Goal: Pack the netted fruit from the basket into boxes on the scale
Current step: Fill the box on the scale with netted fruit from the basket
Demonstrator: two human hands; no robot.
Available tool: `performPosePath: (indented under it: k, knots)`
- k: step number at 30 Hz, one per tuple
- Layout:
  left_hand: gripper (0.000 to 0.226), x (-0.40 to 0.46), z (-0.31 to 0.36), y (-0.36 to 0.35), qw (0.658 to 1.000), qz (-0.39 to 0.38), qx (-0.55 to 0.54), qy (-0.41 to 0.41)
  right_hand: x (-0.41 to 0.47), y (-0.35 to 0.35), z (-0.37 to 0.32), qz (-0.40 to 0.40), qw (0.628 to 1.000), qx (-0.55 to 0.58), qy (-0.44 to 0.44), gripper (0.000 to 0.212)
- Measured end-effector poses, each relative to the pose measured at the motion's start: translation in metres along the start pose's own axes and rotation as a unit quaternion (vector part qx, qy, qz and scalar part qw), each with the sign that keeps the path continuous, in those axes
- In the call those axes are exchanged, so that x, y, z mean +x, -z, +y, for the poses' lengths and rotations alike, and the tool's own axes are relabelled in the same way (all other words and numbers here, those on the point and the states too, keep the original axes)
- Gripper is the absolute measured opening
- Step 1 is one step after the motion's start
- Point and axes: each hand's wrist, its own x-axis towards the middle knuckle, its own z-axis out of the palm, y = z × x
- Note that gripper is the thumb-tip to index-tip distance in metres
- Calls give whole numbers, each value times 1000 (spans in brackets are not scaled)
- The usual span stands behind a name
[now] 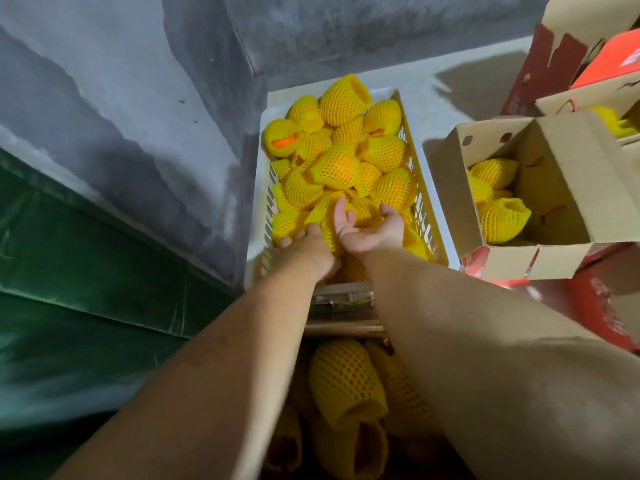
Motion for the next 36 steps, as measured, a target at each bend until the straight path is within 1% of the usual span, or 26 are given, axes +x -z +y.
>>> performPosePath:
  k: [5, 7, 9, 10, 11, 12, 13, 14, 15, 16, 17, 18, 19, 20, 21, 23, 26, 27, 28, 29, 30, 31, 32, 33, 34, 36]
  knots:
    - [82, 3, 2, -4, 1000, 19, 7, 2, 9, -1, -5, -30, 997, 64, -15, 51]
    - [84, 2, 0, -7, 999, 28, 20, -6, 10, -4, -7, -18, 998, 61, -22, 53]
    - [85, 1, -1, -7, 999, 31, 18, -17, 9, -9, -6, 18, 998, 59, -24, 54]
    - [85, 0, -2, -6, 999, 35, 12, -23, 7, -12, -2, 39, 998, 40, -17, 52]
    - [85, 0, -3, -4, 999, 42, 3, -27, 5, -16, 4, 58, 998, -3, -2, 46]
    - [85, -1, -3, -3, 998, 51, -4, -31, 2, -21, 12, 80, 994, -73, 23, 37]
    - [83, -3, -2, -2, 997, 63, -10, -33, -1, -24, 19, 106, 977, -172, 61, 29]
    - [79, -4, -2, 0, 997, 74, -21, -32, -3, -26, 24, 141, 937, -294, 123, 28]
    - [71, -6, -1, 1, 996, 81, -35, -30, -3, -25, 25, 177, 864, -427, 199, 36]
    - [63, -8, -1, 1, 995, 85, -48, -31, -3, -22, 24, 199, 758, -561, 265, 46]
    - [58, -10, 0, 2, 994, 89, -59, -32, -8, -17, 22, 198, 631, -693, 286, 55]
    - [58, -12, 0, 3, 993, 94, -65, -35, -14, -12, 20, 191, 481, -816, 258, 59]
    - [61, -15, -1, 4, 992, 97, -61, -43, -20, -8, 18, 160, 345, -902, 203, 59]
    - [64, -18, -1, 6, 992, 102, -49, -54, -27, -4, 17, 117, 260, -948, 142, 54]
    - [66, -21, -2, 8, 992, 106, -29, -69, -30, -2, 16, 86, 228, -965, 100, 51]
    - [72, -27, -6, 11, 990, 102, 5, -92, -40, -3, 16, 67, 215, -972, 63, 49]
    - [76, -35, -10, 18, 988, 100, 12, -114, -45, -4, 10, 61, 200, -977, 37, 56]
    - [76, -36, -10, 19, 987, 103, 22, -122, -46, -3, 8, 64, 177, -982, 17, 60]
    - [79, -38, -10, 20, 986, 102, 28, -126, -47, -1, 3, 74, 140, -987, -1, 63]
    - [83, -40, -11, 21, 987, 103, 17, -121, -45, 1, -1, 86, 94, -992, -5, 66]
    - [87, -41, -12, 22, 988, 103, -14, -110, -44, 4, -5, 91, 37, -995, 6, 73]
    - [88, -41, -14, 23, 988, 107, -54, -99, -42, 6, -9, 104, -1, -994, 25, 81]
    - [86, -41, -17, 25, 986, 111, -84, -94, -42, 8, -11, 131, -16, -990, 51, 91]
    - [86, -41, -19, 27, 984, 113, -102, -94, -42, 9, -13, 159, -21, -984, 79, 102]
    - [89, -40, -23, 28, 982, 110, -115, -98, -43, 11, -12, 178, -25, -979, 97, 108]
    - [100, -39, -30, 31, 980, 99, -139, -106, -45, 14, -11, 185, -32, -973, 135, 106]
